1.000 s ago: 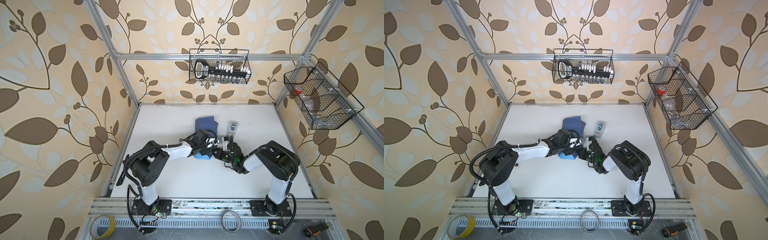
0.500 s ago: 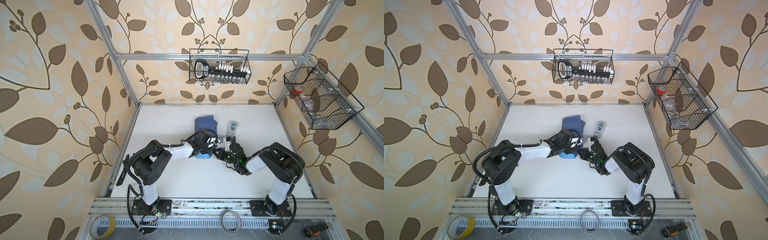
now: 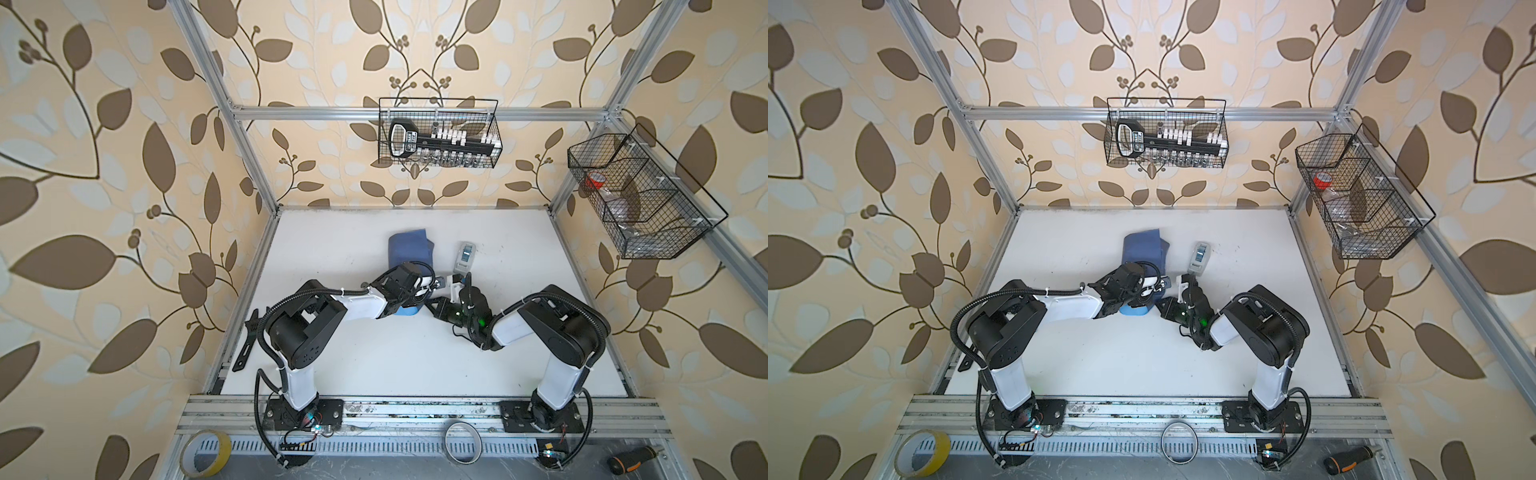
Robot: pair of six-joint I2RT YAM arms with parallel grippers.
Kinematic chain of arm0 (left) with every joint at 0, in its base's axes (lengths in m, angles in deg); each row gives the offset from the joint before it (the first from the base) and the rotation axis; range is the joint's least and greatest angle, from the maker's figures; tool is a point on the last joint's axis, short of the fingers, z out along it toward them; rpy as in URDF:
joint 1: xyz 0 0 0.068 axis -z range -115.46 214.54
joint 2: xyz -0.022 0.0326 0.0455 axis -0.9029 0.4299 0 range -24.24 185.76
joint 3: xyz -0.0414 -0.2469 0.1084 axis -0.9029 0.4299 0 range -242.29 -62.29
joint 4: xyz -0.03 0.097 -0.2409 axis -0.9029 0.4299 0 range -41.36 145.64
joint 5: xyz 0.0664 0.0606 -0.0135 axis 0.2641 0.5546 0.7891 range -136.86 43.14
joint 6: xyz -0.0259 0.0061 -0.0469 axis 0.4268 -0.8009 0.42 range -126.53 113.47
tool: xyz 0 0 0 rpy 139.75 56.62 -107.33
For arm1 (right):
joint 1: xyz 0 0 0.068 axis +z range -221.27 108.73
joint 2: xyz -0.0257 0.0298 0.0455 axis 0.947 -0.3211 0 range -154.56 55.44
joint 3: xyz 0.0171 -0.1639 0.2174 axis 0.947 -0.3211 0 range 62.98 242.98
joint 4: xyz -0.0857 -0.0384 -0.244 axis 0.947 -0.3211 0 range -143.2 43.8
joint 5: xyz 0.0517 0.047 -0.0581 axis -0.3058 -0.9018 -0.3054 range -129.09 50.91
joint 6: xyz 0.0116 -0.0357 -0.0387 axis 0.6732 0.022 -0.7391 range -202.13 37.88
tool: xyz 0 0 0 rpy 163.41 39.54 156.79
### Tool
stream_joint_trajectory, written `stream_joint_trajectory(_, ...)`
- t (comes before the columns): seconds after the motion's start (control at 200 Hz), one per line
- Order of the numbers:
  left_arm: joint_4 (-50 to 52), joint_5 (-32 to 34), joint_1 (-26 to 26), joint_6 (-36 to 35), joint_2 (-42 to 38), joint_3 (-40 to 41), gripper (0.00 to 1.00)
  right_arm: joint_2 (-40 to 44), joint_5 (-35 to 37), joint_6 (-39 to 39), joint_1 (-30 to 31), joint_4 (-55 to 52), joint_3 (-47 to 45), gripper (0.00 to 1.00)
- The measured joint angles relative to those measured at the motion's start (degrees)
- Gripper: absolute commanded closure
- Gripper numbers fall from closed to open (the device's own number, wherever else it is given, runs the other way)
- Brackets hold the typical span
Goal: Wrap a gift box in wrapping paper
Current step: Fold the wrapping paper for the gift box.
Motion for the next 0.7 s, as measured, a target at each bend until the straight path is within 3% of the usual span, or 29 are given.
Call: stream_joint_trajectory(0.7,-2.29,-0.35,-0.04,-0.57,-0.09,1.31,0.14,-5.70,0.81,0.94,0.46,0.66,4.48,0.86)
